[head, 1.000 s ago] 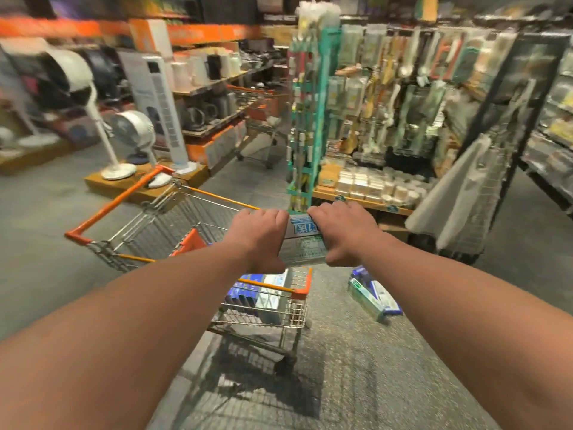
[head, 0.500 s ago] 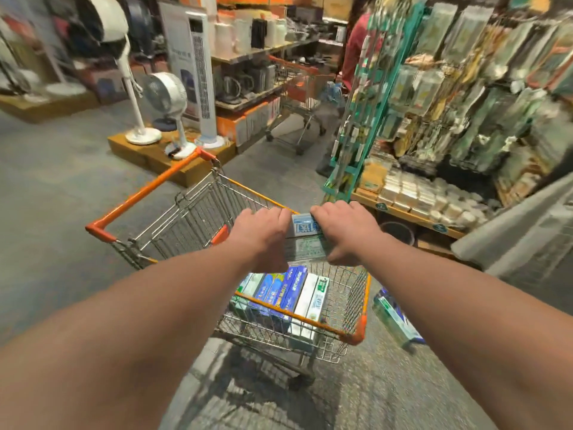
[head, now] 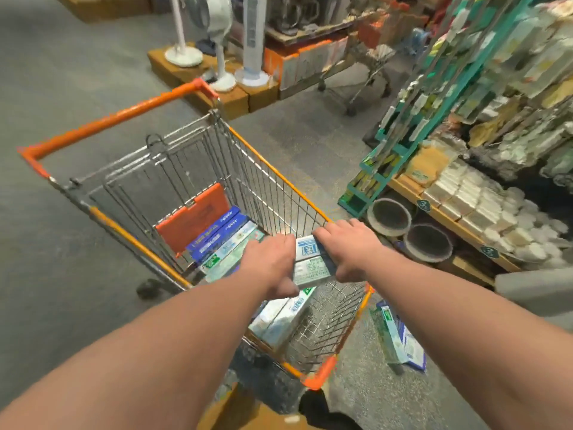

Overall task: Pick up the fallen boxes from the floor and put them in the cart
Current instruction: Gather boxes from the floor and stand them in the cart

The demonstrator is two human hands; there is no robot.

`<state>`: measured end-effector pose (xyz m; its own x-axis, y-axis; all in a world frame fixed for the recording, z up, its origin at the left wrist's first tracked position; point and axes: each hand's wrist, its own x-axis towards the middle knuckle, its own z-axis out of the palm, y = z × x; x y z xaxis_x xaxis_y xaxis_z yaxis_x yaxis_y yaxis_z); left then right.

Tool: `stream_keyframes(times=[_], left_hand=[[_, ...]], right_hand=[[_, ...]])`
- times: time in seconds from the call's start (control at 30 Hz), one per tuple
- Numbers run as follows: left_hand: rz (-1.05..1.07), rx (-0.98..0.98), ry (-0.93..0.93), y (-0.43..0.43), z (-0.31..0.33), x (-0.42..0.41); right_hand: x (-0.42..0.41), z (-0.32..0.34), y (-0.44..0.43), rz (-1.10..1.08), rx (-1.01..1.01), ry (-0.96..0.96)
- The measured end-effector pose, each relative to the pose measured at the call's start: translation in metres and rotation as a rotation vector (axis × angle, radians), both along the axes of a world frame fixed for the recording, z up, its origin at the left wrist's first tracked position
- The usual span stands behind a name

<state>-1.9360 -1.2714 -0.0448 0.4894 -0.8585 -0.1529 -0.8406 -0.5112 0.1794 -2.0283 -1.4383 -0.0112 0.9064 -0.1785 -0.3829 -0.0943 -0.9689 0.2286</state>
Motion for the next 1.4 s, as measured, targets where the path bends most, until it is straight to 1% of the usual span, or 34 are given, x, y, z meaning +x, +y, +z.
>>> stream_keyframes(times=[0.2, 0.4, 0.57, 0.77, 1.0, 1.1, 1.27, 1.4], left_hand=[[0.294, 0.115, 0.09, -0.043, -0.036, -0.041], [0.443, 0.22, 0.188, -0.059, -0.076, -0.082], [0.488, 0.273, 0.256, -0.063, -0.111, -0.106], [0.557, 0.34, 0.385, -0.062, -0.167, -0.13], [0.611, 0.422, 0.477, -0.07, -0.234, -0.13], [0.635, 0.462, 0.475, -0.072, -0.257, -0.136], [0.651, 0.485, 0.439, -0.07, -0.277, -0.14], [0.683, 0.509, 0.403, -0.071, -0.287, -0.146]], right_hand=[[0.011, -0.051, -0.061, 0.25, 0.085, 0.07], [-0.001, -0.095, -0.077, 0.401, 0.131, 0.176], [-0.013, -0.137, -0.079, 0.465, 0.146, 0.245], [-0.023, -0.193, -0.072, 0.537, 0.137, 0.309], [-0.017, -0.26, -0.062, 0.557, 0.044, 0.443], [-0.017, -0.276, -0.055, 0.56, -0.005, 0.459], [-0.017, -0.292, -0.048, 0.548, 0.003, 0.499], [-0.019, -0.298, -0.048, 0.566, 0.007, 0.485]])
